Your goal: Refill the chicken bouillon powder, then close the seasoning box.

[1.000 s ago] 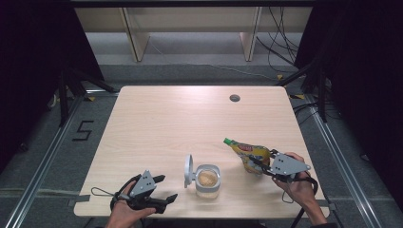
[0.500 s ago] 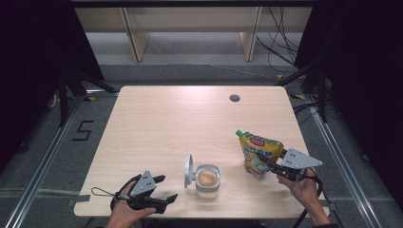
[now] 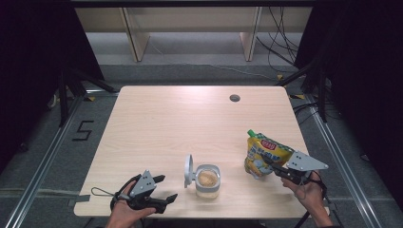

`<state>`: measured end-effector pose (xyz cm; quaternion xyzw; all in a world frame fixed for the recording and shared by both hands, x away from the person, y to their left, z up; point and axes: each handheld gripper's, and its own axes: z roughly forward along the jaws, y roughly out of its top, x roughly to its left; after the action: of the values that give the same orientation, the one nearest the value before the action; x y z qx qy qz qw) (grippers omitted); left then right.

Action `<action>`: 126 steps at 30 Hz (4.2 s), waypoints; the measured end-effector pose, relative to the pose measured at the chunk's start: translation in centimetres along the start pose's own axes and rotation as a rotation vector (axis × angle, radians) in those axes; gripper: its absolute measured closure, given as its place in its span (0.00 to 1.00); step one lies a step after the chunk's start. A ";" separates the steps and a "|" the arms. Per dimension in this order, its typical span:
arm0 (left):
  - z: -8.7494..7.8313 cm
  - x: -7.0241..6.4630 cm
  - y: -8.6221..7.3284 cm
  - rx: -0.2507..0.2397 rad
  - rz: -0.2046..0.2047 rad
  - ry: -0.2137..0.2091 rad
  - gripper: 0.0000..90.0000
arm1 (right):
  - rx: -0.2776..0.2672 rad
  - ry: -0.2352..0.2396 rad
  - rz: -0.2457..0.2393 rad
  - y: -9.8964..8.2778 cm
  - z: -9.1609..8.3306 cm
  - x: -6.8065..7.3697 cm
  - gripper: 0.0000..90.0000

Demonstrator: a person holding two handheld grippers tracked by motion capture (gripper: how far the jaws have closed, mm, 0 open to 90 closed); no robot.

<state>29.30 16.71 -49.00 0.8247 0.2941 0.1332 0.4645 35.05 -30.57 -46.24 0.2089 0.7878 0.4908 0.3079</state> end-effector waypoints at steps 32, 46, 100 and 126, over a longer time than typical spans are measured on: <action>-0.3 0.2 0.5 -0.029 -0.038 0.009 0.24 | 0.104 -0.139 0.360 -1.1 -6.0 4.3 0.36; -1.2 0.4 1.8 -0.033 -0.067 0.004 0.26 | 0.165 -0.128 0.344 -1.4 -6.8 5.7 0.36; 0.2 -2.9 7.2 -0.099 0.085 -0.049 0.99 | 0.193 -0.117 0.345 -1.5 -6.9 6.1 0.36; -0.1 -2.8 6.9 -0.118 0.057 -0.080 0.87 | 0.190 -0.116 0.342 -1.5 -6.9 6.0 0.36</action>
<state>29.50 12.32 -42.92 0.8084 0.2434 0.1306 0.5198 25.89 -31.84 -47.03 0.3957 0.7647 0.4465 0.2436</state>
